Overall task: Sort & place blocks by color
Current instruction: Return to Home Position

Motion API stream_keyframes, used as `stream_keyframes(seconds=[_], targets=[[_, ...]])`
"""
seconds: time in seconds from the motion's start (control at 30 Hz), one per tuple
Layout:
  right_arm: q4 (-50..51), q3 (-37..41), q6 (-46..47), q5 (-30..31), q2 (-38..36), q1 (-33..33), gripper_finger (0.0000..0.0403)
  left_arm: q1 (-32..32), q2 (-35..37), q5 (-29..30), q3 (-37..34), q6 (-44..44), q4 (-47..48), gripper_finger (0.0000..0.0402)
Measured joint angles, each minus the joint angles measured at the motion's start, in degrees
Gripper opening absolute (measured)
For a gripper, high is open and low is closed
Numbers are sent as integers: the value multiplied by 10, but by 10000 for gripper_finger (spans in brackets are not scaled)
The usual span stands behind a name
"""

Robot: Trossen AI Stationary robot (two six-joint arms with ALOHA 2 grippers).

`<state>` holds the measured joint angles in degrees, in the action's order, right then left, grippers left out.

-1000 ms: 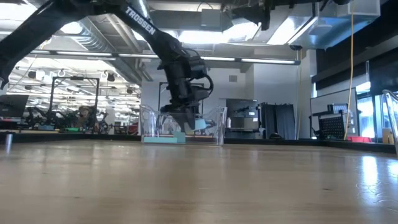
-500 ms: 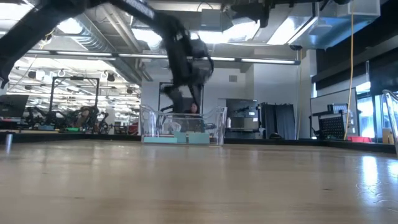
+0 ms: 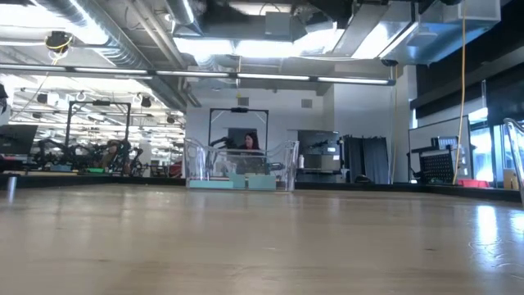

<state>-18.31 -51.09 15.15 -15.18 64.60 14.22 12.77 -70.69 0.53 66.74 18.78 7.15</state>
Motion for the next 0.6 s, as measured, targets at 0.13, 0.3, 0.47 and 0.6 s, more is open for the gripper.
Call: stream_keyframes(seconds=[0.13, 0.3, 0.47, 0.6], targets=[[-5, 0, -4, 0, 0, 0, 380, -26, 113, 0, -99, 2, -92, 326], [-3, 0, -3, 0, 0, 0, 380, -26, 218, 7, -173, 2, -123, 326], [-1, 0, 10, 0, 0, 0, 380, -33, 294, -6, -220, 7, -129, 326], [0, 0, 33, 0, 0, 0, 380, -43, 320, -8, -243, 18, -144, 326]])
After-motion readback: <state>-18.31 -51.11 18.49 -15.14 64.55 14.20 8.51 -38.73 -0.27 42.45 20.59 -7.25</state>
